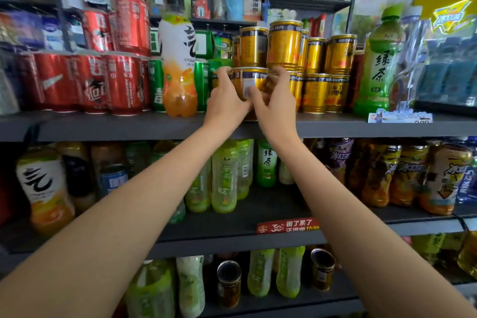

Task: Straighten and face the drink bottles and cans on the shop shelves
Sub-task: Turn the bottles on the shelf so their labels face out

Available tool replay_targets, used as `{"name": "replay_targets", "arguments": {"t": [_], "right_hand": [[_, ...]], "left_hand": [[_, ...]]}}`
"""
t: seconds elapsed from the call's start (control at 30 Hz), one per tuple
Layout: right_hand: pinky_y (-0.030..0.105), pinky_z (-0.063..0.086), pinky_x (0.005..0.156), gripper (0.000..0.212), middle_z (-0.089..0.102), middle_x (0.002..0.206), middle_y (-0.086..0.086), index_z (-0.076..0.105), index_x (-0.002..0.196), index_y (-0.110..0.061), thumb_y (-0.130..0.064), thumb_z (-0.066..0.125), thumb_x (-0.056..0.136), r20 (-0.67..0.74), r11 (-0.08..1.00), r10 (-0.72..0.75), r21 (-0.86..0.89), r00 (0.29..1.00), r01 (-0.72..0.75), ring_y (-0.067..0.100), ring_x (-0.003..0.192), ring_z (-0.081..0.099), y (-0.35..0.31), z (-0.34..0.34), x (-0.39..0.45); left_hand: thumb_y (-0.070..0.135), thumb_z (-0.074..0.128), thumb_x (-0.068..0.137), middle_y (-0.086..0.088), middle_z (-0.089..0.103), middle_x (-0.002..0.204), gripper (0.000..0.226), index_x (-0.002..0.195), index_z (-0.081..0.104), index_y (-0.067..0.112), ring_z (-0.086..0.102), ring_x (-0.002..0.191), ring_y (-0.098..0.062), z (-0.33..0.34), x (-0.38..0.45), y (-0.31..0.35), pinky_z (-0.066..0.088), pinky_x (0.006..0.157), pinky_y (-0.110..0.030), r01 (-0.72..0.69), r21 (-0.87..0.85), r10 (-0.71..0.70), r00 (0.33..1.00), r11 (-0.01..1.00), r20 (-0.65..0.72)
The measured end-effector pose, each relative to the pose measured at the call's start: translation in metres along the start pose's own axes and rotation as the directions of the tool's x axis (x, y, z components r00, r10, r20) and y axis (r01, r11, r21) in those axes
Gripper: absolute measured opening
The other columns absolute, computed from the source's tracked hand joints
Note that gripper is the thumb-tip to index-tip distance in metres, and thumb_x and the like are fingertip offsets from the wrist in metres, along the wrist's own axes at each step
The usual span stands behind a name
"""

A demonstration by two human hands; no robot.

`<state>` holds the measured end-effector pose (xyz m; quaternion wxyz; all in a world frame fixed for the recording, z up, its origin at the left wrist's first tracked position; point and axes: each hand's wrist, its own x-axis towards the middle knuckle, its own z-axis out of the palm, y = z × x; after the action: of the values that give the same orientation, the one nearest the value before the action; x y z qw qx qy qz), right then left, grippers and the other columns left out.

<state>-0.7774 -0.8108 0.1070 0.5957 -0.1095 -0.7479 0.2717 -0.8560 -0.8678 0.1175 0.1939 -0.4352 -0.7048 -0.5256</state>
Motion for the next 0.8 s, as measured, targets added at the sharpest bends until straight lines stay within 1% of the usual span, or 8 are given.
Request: {"name": "replay_targets", "arguments": {"t": [0.2,0.33,0.4,0.47,0.53,0.6,0.7,0.8], "right_hand": [[0.021,0.039,0.082,0.031,0.054,0.118,0.010,0.050,0.124,-0.005,-0.006,0.047,0.093,0.077,0.947,-0.100,-0.299,0.992,0.119,0.022,0.105,0.053,0.028,0.000,-0.013],[0.018,0.038,0.088,0.038,0.051,0.122,0.012,0.051,0.123,-0.002,0.006,0.045,0.086,0.066,0.962,-0.092,-0.252,0.994,0.106,0.022,0.110,0.052,0.026,-0.003,-0.017],[0.014,0.041,0.081,0.027,0.054,0.109,0.012,0.058,0.107,0.001,0.004,0.043,0.084,-0.089,0.977,-0.156,-0.164,0.984,0.140,0.019,0.096,0.055,0.026,-0.012,-0.027],[0.015,0.039,0.071,0.022,0.056,0.089,0.010,0.060,0.086,0.000,-0.002,0.038,0.082,-0.215,0.965,-0.243,-0.155,0.946,0.212,0.016,0.080,0.053,0.034,-0.029,-0.044],[0.027,0.038,0.065,0.020,0.055,0.072,0.004,0.058,0.072,-0.002,-0.004,0.039,0.078,-0.221,0.954,-0.263,-0.202,0.939,0.220,0.018,0.068,0.050,0.054,-0.051,-0.065],[0.032,0.037,0.062,0.015,0.054,0.065,0.001,0.057,0.069,-0.003,-0.001,0.044,0.077,-0.161,0.941,-0.220,-0.295,0.962,0.166,0.021,0.062,0.050,0.080,-0.072,-0.080],[0.037,0.040,0.072,0.015,0.064,0.085,0.013,0.065,0.084,-0.002,-0.002,0.050,0.082,0.007,0.856,0.073,-0.513,0.997,-0.059,0.034,0.082,0.058,0.134,-0.094,-0.090],[0.037,0.035,0.092,0.039,0.054,0.121,0.020,0.056,0.120,-0.005,-0.023,0.061,0.086,0.164,0.715,0.461,-0.651,0.872,-0.255,0.038,0.115,0.045,0.184,-0.108,-0.091]], "left_hand": [[0.048,0.062,0.083,-0.015,0.052,0.126,0.069,0.127,0.034,0.002,0.053,0.115,-0.033,0.013,0.015,-0.003,0.044,0.090,-0.040,0.076,0.183,-0.099,0.987,0.980,0.125],[0.053,0.062,0.081,-0.016,0.041,0.131,0.072,0.130,0.040,0.005,0.042,0.122,-0.033,0.015,0.017,-0.007,0.037,0.100,-0.039,0.087,0.281,-0.110,0.992,0.956,0.067],[0.040,0.063,0.084,-0.015,0.039,0.132,0.065,0.134,0.039,0.007,0.038,0.122,-0.028,0.015,0.000,-0.003,0.033,0.101,-0.035,-0.070,0.248,0.099,0.989,0.966,-0.107],[0.022,0.058,0.085,-0.016,0.048,0.121,0.042,0.122,0.050,0.005,0.043,0.114,-0.022,0.019,-0.029,0.004,0.036,0.096,-0.030,-0.384,0.210,0.430,0.866,0.899,-0.256],[0.008,0.054,0.081,-0.015,0.054,0.107,0.026,0.105,0.058,0.003,0.047,0.102,-0.021,0.036,-0.068,0.005,0.041,0.088,-0.030,-0.651,0.153,0.669,0.724,0.744,-0.169],[0.004,0.053,0.078,-0.011,0.053,0.102,0.022,0.099,0.058,0.004,0.050,0.094,-0.024,0.063,-0.104,-0.002,0.044,0.082,-0.033,-0.764,0.075,0.764,0.644,0.641,0.023],[0.009,0.051,0.080,-0.007,0.048,0.113,0.031,0.111,0.054,0.008,0.049,0.104,-0.023,0.106,-0.135,-0.018,0.044,0.089,-0.037,-0.628,0.083,0.578,0.753,0.774,0.315],[0.020,0.055,0.088,-0.005,0.038,0.131,0.047,0.132,0.040,0.012,0.040,0.121,-0.021,0.131,-0.139,-0.022,0.034,0.103,-0.032,-0.369,0.202,0.239,0.848,0.907,0.474]]}}
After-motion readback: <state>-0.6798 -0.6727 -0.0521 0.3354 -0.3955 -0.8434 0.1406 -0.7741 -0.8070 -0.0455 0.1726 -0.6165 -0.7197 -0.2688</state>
